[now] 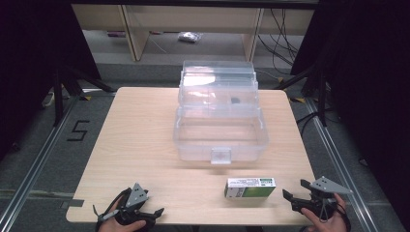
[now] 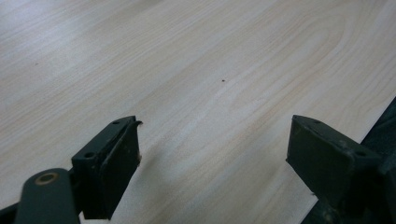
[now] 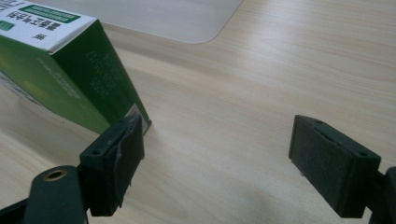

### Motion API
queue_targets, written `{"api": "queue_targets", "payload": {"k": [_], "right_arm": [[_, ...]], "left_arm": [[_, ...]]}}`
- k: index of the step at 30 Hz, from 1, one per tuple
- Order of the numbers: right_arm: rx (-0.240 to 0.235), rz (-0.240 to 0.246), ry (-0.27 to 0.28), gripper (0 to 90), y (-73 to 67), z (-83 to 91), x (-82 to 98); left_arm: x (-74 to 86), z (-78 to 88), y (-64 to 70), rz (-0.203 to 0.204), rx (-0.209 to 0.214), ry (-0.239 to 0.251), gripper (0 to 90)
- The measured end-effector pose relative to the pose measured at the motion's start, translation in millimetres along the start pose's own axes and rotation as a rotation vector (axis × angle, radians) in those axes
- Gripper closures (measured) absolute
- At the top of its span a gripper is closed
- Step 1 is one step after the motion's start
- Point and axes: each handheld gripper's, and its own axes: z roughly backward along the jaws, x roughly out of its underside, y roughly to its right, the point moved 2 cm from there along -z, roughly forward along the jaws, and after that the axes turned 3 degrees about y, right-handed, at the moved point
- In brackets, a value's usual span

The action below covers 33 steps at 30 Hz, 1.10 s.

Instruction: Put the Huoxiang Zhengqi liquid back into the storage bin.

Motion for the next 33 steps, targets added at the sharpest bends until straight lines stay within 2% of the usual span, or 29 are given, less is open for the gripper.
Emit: {"api": "queue_targets", "payload": {"k": [6, 7, 10, 11, 14, 15, 16, 17, 18, 19, 21, 22, 24, 25, 26, 28, 29, 30, 31, 32, 33], "right_arm": [[0.000, 0.007, 0.000, 19.3, -2.2, 1.7, -1.5], [-0.015, -0.001, 0.002, 19.0, -2.8, 1.5, -2.0], [-0.018, 0.018, -0.003, 17.6, -3.5, 1.6, -2.7], [-0.039, 0.025, -0.019, 17.4, -4.6, 1.4, -2.8], [-0.051, 0.035, -0.017, 17.0, -6.6, 0.2, -2.9], [-0.056, 0.035, -0.024, 16.7, -7.8, 0.3, -3.4], [-0.055, 0.050, -0.030, 16.6, -8.1, 0.5, -4.0], [-0.066, 0.048, -0.034, 16.6, -9.3, 0.8, -4.4], [-0.085, 0.050, -0.043, 16.5, -10.9, 2.2, -6.3], [-0.082, 0.041, -0.049, 16.4, -12.8, 4.2, -7.3], [-0.085, 0.046, -0.059, 16.4, -14.7, 10.7, -12.0], [-0.092, 0.086, -0.047, 16.2, -13.0, 12.4, -15.1], [-0.097, 0.089, -0.047, 16.2, -15.5, 17.3, -19.2], [-0.098, 0.111, -0.055, 16.4, -16.1, 20.0, -22.2], [-0.095, 0.140, -0.053, 16.5, -15.2, 21.0, -24.3], [-0.098, 0.132, -0.071, 16.7, -17.9, 23.2, -26.4], [-0.110, 0.180, -0.071, 17.4, -18.6, 24.3, -30.7], [-0.110, 0.180, -0.071, 17.4, -18.6, 24.3, -30.7], [-0.119, 0.182, -0.098, 17.5, -22.6, 26.3, -33.4], [-0.122, 0.198, -0.099, 18.1, -23.6, 26.9, -35.2], [-0.127, 0.205, -0.107, 18.9, -24.9, 27.9, -37.0]], "left_arm": [[-0.4, -0.4, 0.9, 0.001, 0.005, -0.002, 16.5], [0.2, -0.9, 0.2, 0.004, 0.003, -0.006, 16.5], [-0.7, 0.0, 0.3, 0.000, 0.002, -0.002, 16.5], [-0.7, 0.0, 0.3, 0.000, 0.002, -0.002, 16.5], [-0.8, 0.0, 0.6, 0.002, 0.001, 0.000, 16.5], [-0.7, 1.9, -0.8, -0.025, 0.012, -0.033, 16.5], [-0.9, 2.1, -0.2, -0.024, 0.012, -0.028, 16.4], [-0.8, 0.6, 1.1, -0.006, 0.002, -0.010, 16.5], [-0.9, 2.4, -0.6, -0.029, 0.011, -0.031, 16.5], [-0.5, 1.1, -0.1, -0.010, 0.013, -0.019, 16.5], [-0.6, 0.4, 0.1, -0.005, -0.003, -0.011, 16.5], [-0.6, 0.4, 0.1, -0.005, -0.003, -0.011, 16.5], [-0.8, 0.0, 0.2, -0.004, -0.004, -0.011, 16.5], [-0.7, -0.3, 0.8, 0.003, -0.003, -0.008, 16.4], [-0.8, 2.0, -1.0, -0.036, 0.009, -0.036, 16.5], [-0.6, 1.4, -0.4, -0.024, 0.009, -0.029, 16.5], [-0.2, 3.1, -3.6, -0.055, 0.006, -0.058, 16.5], [-0.2, 3.1, -3.6, -0.055, 0.006, -0.058, 16.5], [-0.6, 0.5, -0.6, -0.004, 0.004, -0.016, 16.5], [-0.7, 2.5, -3.0, -0.043, 0.004, -0.047, 16.5], [-0.8, 2.6, -3.0, -0.051, 0.006, -0.054, 16.5]]}}
